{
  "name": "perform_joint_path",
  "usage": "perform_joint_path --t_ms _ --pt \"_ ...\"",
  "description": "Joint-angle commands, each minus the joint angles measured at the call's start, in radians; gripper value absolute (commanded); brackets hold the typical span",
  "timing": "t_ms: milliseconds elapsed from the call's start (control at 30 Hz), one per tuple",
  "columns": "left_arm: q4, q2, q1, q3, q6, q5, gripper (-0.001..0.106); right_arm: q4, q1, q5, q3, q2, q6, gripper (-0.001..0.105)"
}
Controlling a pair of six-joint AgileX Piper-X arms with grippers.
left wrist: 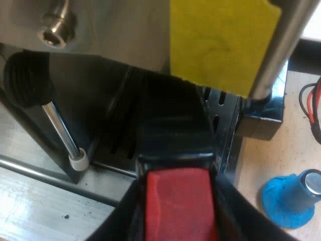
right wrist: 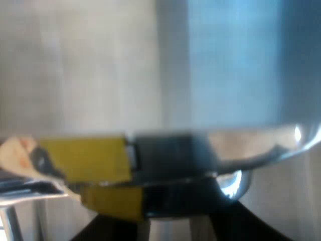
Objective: Put the handle in the coffee machine
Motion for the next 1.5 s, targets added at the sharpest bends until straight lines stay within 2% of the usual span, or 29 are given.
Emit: perform_joint_path --t_ms 33,100,133,333,600,667,733,767,833,867,900,1000,1067,1100,1167,1300,1500 --pt "0.009 -0.034 -0.001 -0.028 0.026 0.124 0.047 -0.071 -0.008 0.011 -0.03 -0.024 -0.017 0.02" --pt "0.009 -0.034 -0.001 -0.028 0.026 0.122 0.068 -0.071 -0.008 0.011 -0.03 -0.024 -0.017 0.02" --pt "0.009 -0.034 -0.001 -0.028 0.026 0.115 0.072 -0.071 -0.008 0.011 -0.03 -0.024 -0.017 0.02" --pt "0.015 -0.034 -0.001 -0.028 0.026 0.066 0.068 -0.071 -0.008 0.011 -0.03 -0.024 -0.017 0.02" --pt "0.015 -0.074 0.028 -0.028 0.026 0.09 0.068 -0.071 -0.008 0.011 -0.03 -0.024 -0.017 0.02" --pt "0.015 -0.08 0.044 -0.028 0.024 0.092 0.065 -0.079 -0.008 0.011 -0.03 -0.024 -0.017 0.02" --pt "0.015 -0.08 0.073 -0.041 0.003 0.092 0.048 -0.092 -0.008 0.011 -0.03 -0.024 -0.017 0.02" --pt "0.015 -0.08 0.078 -0.046 0.0 0.092 0.044 -0.097 -0.008 0.011 -0.03 -0.024 -0.017 0.02" --pt "0.015 -0.08 0.101 -0.07 -0.012 0.089 0.02 -0.119 -0.008 0.011 -0.03 -0.024 -0.017 0.02" --pt "0.015 -0.08 0.103 -0.075 -0.012 0.087 0.013 -0.12 -0.008 0.011 -0.03 -0.024 -0.017 0.02" --pt "0.015 -0.08 0.104 -0.089 -0.012 0.084 0.002 -0.123 -0.008 0.011 -0.03 -0.024 -0.017 0.02" --pt "-0.007 -0.075 0.101 -0.114 -0.021 0.066 0.0 -0.123 -0.008 0.011 -0.03 -0.024 -0.017 0.02" --pt "-0.044 -0.066 0.099 -0.119 -0.079 0.059 0.0 -0.123 -0.008 0.011 -0.03 -0.024 -0.017 0.02" --pt "-0.072 -0.057 0.1 -0.118 -0.13 0.039 0.0 -0.128 -0.008 0.011 -0.03 -0.024 -0.017 0.02" --pt "-0.096 -0.039 0.1 -0.118 -0.175 0.012 0.0 -0.139 -0.008 0.011 -0.03 -0.024 -0.017 0.02" --pt "-0.12 -0.002 0.094 -0.118 -0.177 -0.031 0.0 -0.151 -0.008 0.011 -0.03 -0.024 -0.017 0.02" --pt "-0.117 0.049 0.039 -0.118 -0.172 -0.178 0.0 -0.151 -0.008 0.011 -0.03 -0.024 -0.017 0.02"
